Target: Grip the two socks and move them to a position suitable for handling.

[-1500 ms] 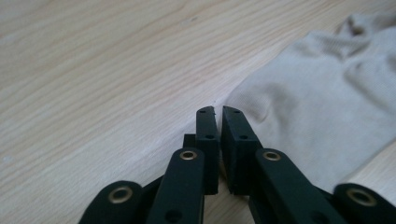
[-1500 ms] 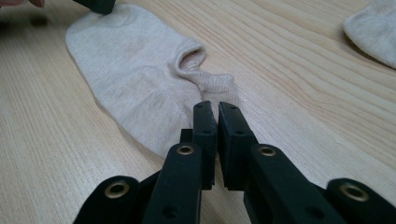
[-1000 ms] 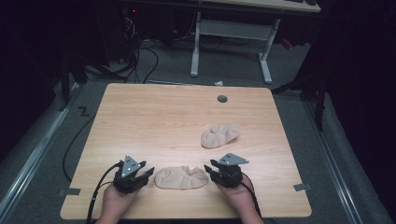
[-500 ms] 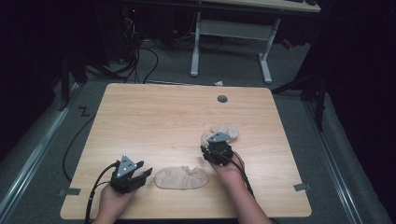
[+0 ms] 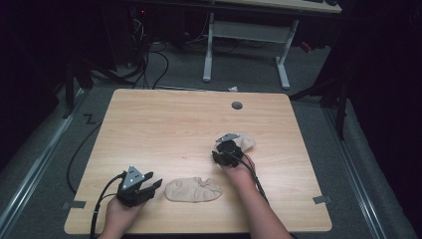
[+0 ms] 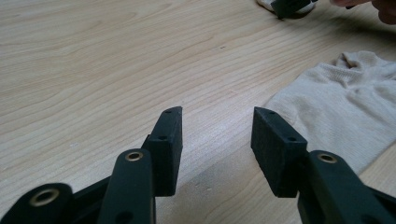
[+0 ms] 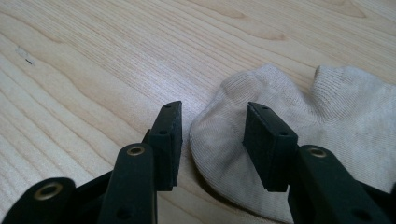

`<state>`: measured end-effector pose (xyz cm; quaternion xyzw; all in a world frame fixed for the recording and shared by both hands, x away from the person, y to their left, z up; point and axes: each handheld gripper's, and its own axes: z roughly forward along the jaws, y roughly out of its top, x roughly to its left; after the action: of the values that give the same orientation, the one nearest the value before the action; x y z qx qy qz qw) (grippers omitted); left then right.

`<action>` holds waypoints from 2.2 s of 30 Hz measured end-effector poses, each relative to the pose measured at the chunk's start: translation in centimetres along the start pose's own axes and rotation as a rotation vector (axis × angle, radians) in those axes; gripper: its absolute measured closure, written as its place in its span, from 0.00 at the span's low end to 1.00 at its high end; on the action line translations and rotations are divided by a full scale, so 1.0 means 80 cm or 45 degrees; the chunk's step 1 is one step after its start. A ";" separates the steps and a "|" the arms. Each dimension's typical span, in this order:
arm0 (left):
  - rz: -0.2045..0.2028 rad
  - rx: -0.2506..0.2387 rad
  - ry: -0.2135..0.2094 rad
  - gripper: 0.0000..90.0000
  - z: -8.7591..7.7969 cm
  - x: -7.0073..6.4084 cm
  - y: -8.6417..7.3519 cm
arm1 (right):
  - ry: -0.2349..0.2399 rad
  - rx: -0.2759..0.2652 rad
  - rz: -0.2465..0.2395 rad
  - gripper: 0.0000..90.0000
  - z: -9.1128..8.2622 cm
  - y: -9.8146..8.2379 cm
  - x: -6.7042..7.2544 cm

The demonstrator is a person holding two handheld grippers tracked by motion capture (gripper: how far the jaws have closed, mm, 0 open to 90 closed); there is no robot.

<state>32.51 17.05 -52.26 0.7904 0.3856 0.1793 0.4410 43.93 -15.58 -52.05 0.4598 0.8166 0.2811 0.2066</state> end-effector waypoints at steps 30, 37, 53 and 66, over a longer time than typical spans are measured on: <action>0.011 0.003 -0.014 0.60 0.002 -0.004 -0.001 | 0.000 0.037 0.027 0.92 -0.001 0.003 -0.012; 0.015 0.005 -0.019 0.60 0.003 -0.004 -0.002 | -0.001 0.044 0.016 0.94 -0.001 0.003 -0.012; 0.059 -0.004 0.000 0.59 0.001 -0.006 -0.001 | 0.075 -0.086 0.075 0.94 -0.045 0.018 -0.024; 0.064 -0.011 -0.001 0.59 0.002 -0.008 -0.002 | 0.058 -0.225 0.048 0.94 -0.101 0.042 -0.026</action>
<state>32.15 16.51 -52.42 0.7979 0.3645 0.1918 0.4400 42.28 -18.13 -43.56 0.4487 0.7842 0.3662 0.2226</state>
